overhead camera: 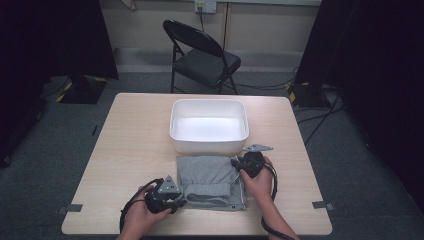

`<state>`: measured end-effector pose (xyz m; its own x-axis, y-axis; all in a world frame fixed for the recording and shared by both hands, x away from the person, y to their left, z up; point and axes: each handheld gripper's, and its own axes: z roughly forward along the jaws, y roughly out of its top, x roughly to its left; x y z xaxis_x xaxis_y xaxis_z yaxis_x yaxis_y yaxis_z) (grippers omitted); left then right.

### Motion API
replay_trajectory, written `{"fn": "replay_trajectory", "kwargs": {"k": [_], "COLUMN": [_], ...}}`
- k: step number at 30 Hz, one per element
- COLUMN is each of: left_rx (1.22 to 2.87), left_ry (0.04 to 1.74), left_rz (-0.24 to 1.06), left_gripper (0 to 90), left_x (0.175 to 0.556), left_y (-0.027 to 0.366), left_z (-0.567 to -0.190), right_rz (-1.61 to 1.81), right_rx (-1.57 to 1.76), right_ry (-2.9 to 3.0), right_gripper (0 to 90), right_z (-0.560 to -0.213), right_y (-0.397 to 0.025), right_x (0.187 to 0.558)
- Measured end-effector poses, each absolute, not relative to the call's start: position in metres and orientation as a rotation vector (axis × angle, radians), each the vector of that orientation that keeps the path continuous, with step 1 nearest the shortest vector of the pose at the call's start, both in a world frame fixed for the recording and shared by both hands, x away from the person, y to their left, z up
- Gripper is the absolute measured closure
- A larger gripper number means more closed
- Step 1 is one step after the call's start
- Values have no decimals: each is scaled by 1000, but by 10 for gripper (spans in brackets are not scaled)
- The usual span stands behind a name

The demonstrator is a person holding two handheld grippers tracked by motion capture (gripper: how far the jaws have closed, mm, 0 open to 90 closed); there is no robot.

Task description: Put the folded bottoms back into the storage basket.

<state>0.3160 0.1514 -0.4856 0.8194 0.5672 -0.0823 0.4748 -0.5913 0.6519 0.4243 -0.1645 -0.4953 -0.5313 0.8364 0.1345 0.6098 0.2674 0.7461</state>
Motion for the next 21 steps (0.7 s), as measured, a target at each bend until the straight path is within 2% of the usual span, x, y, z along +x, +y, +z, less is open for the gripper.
{"fn": "replay_trajectory", "kwargs": {"k": [2,4,21], "left_rx": [2317,2305,2198], "left_ry": [778,796,796], "left_rz": [162,156,67], "left_gripper": [763,780,798], "left_x": [317,318,320], "left_y": [150,149,145], "left_z": [-483,-479,-449], "right_rz": [1110,1111,1152], "right_rx": [1321,1333,1334], "right_ry": [2262,2263,2247], "right_gripper": [763,779,791], "right_z": [-493,-491,-452], "right_y": [-164,-164,-173], "right_x": [424,424,421]}}
